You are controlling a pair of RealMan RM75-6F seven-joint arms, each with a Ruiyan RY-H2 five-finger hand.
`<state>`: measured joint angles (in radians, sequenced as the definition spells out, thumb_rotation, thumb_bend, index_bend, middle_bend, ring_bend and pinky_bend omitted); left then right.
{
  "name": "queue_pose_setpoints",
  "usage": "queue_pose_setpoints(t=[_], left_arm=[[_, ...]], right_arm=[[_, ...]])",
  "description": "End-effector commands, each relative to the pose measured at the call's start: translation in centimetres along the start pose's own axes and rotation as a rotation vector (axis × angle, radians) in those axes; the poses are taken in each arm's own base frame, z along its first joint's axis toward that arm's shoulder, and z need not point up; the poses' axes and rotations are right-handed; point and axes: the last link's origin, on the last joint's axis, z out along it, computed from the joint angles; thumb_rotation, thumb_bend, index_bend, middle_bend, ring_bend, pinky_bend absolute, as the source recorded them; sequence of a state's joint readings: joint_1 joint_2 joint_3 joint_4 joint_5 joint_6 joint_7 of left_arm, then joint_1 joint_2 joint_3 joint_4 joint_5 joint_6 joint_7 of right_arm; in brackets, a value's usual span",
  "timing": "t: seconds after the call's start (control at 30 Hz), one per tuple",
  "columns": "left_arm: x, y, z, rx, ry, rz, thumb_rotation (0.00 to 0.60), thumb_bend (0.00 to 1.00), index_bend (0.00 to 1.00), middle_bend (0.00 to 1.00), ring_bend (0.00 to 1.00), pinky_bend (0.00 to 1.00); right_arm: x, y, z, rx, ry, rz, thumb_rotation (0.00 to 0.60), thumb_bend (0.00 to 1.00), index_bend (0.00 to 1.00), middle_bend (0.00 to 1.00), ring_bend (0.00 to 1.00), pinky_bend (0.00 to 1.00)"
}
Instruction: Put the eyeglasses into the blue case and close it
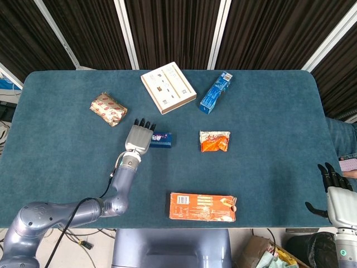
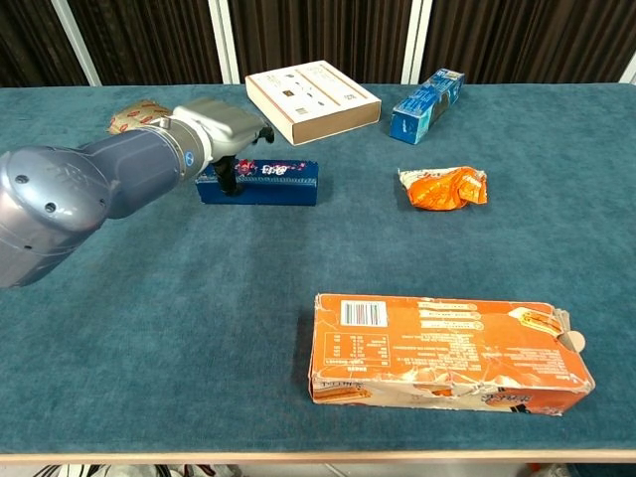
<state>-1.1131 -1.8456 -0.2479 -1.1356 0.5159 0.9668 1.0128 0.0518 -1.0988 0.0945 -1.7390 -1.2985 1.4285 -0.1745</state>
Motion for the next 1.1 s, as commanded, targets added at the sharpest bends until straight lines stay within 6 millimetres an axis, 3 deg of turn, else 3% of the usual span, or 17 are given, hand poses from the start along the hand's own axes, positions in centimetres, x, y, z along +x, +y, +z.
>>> queue_pose_setpoints(t=[0.03, 0.23, 0.33, 0.63, 0.87, 1.1], left_arm=[[0.7, -0.1, -0.7, -0.012, 0.029, -0.014, 0.6, 0.33, 0.04, 0.03, 0.0, 0.05], [1.9, -2.2, -3.6, -0.013, 0.09, -0.035, 0.6, 0.33, 0.04, 0.02, 0.0, 0.04], [2.2, -5.8, -6.9, 0.048, 0.12, -0.065, 0.6, 0.33, 0.04, 0.02, 0.0, 0.04], [2.0, -11.9, -13.1, 0.063, 0.108, -0.159, 0.6, 0.33, 0.04, 0.02, 0.0, 0.04], [1.0, -16.9, -19.2, 0.094, 0.149, -0.234, 0.6, 0.33, 0.04, 0.02, 0.0, 0.04], [0.2, -19.2, -23.2, 0.086, 0.175, -0.276, 0.6, 0.33, 0.04, 0.02, 0.0, 0.04]], right_arm=[[0.0, 0.0, 0.0, 0.001, -0.001, -0.002, 0.6, 0.25, 0.06, 0.04, 0.15, 0.16], [0.0, 0.0, 0.0, 0.001, 0.0, -0.002, 0.6, 0.25, 0.06, 0.04, 0.15, 0.16], [0.0, -0.1, 0.0, 0.005, 0.006, -0.003, 0.6, 0.25, 0.06, 0.04, 0.15, 0.16], [0.1, -0.2, 0.0, 0.022, 0.024, -0.011, 0.6, 0.25, 0.06, 0.04, 0.15, 0.16], [0.5, -0.5, 0.0, 0.079, 0.076, -0.029, 0.6, 0.24, 0.06, 0.04, 0.15, 0.16], [0.6, -0.5, 0.0, 0.102, 0.094, -0.04, 0.6, 0.24, 0.06, 0.04, 0.14, 0.16]])
